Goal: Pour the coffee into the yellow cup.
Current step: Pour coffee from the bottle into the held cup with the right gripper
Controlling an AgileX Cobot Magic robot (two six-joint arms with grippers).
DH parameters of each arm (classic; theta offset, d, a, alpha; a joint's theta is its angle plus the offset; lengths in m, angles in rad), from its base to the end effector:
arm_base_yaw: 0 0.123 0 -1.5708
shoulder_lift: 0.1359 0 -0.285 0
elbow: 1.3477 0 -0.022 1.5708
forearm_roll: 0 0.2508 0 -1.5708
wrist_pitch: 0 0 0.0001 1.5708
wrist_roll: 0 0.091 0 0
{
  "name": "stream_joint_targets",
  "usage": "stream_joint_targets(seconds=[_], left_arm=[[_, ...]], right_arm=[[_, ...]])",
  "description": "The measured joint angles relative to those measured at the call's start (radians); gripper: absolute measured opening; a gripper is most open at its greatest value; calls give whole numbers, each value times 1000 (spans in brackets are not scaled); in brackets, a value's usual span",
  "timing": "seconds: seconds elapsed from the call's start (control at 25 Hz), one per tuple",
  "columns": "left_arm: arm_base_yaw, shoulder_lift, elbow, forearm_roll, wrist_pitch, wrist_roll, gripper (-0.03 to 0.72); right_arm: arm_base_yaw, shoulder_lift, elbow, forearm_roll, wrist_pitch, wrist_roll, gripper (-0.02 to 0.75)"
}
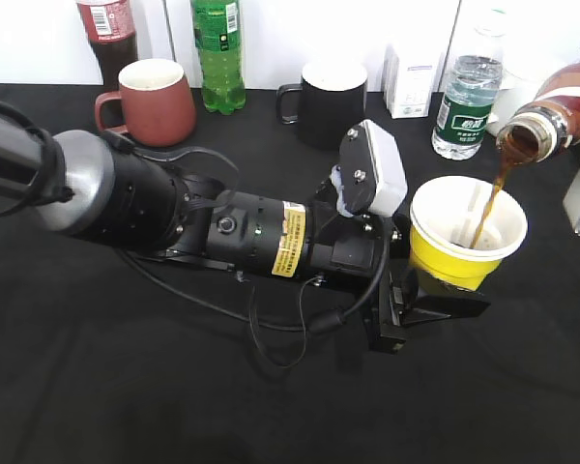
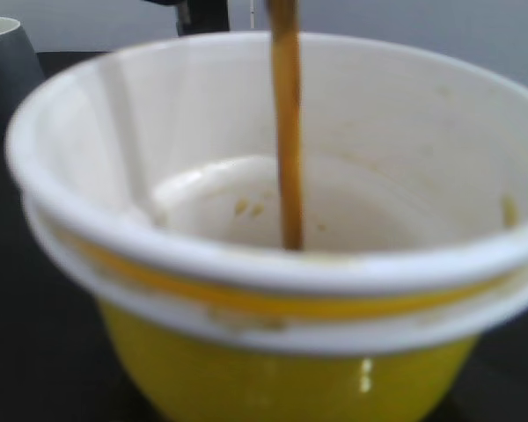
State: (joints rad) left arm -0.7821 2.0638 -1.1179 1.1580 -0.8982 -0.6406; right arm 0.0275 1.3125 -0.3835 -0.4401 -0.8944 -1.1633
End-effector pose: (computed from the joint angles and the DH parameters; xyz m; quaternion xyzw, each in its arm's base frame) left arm 0.2427 -0.3330 0.1537 0.5845 0.5401 -0.4325 0.4239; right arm 0.2336 0.0366 0.2336 -0.5568 0.4341 -0.3656 0.6065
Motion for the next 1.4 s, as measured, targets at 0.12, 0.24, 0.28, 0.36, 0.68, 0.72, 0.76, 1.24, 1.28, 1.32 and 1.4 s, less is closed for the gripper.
stream_joint_targets(seconds=[0.12, 0.24, 0.28, 0.36, 0.68, 0.72, 0.76, 1.24, 1.28, 1.32, 1.4], left_arm=[[0, 0, 0, 0, 0, 0, 440], [0, 0, 0, 2, -7, 0, 440], [0, 0, 0, 3, -15, 0, 440], [0, 0, 0, 4, -22, 0, 440], [0, 0, 0, 37, -29, 0, 440], [0, 0, 0, 37, -29, 0, 440], [0, 0, 0, 37, -29, 0, 440], [0, 0, 0, 38, -29, 0, 440], [0, 0, 0, 39, -29, 0, 440], [0, 0, 0, 39, -29, 0, 440], [0, 0, 0, 36, -29, 0, 440]], right_arm=[[0, 0, 0, 0, 0, -10, 540], [0, 0, 0, 0, 0, -26, 540], [0, 0, 0, 0, 0, -27, 540], [0, 0, 0, 0, 0, -29, 540], [0, 0, 0, 0, 0, -71, 540], [0, 0, 0, 0, 0, -75, 540], [0, 0, 0, 0, 0, -78, 540], [0, 0, 0, 0, -2, -123, 540], [0, 0, 0, 0, -2, -122, 540], [0, 0, 0, -3, -2, -92, 540], [0, 0, 0, -71, -2, 41, 540]])
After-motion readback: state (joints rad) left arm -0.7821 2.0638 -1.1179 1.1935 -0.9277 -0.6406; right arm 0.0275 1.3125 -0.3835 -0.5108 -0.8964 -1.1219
